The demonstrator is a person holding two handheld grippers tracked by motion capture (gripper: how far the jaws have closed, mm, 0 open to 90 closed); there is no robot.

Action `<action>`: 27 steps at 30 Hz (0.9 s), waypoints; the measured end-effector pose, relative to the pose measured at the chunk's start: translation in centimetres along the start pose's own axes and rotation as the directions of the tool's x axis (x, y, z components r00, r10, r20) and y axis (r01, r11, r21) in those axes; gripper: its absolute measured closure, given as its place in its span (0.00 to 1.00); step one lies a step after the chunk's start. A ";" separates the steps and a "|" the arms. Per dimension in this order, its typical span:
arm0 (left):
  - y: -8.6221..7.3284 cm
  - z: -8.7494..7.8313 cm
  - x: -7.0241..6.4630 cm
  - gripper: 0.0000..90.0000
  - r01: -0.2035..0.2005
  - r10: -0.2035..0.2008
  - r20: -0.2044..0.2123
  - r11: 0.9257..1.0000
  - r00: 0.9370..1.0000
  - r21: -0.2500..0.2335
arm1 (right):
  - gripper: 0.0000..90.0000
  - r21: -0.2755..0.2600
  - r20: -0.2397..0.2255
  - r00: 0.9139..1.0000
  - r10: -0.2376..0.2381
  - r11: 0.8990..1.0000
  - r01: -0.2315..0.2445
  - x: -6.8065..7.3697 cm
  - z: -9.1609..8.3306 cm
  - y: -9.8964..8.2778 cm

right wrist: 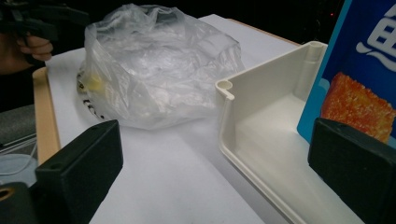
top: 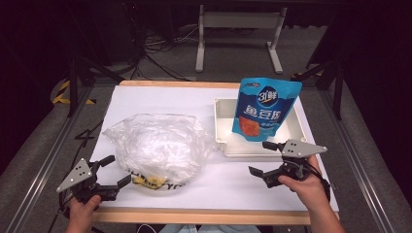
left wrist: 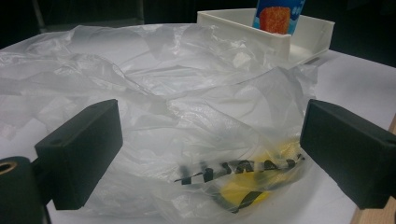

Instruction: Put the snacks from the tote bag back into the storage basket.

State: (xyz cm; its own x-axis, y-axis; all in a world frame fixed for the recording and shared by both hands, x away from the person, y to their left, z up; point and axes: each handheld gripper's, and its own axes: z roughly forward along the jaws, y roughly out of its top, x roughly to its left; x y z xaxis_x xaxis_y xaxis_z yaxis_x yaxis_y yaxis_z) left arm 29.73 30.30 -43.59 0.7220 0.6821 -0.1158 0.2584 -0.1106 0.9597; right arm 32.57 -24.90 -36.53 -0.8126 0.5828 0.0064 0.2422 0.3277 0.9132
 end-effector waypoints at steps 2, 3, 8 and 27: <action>0.0 0.0 0.0 0.07 0.000 0.000 0.002 1.000 1.000 -0.007 | 0.04 -0.006 0.009 1.000 0.000 1.000 0.000 -0.1 0.7 -0.9; 0.0 0.0 0.1 0.07 0.001 -0.001 0.004 1.000 1.000 -0.010 | 0.04 -0.024 0.005 1.000 0.012 1.000 -0.011 -0.3 1.1 -1.4; 0.0 -0.1 0.1 0.07 0.003 -0.003 0.009 1.000 1.000 -0.017 | 0.04 -0.049 0.026 0.999 0.047 0.998 -0.046 -0.6 2.7 -3.6; -0.7 0.5 0.3 0.00 0.022 -0.022 -0.004 0.998 1.000 -0.056 | 0.04 -0.062 0.153 0.988 0.035 0.998 -0.026 -1.0 3.4 -6.5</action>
State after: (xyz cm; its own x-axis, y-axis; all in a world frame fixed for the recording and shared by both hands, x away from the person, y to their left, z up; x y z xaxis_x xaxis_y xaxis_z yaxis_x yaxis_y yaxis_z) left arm 30.08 30.24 -44.41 0.7137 0.6872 -0.1357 0.2377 -0.0553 0.9698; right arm 33.59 -25.13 -43.84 -0.7128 0.7010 -0.0236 0.2304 0.2659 0.9361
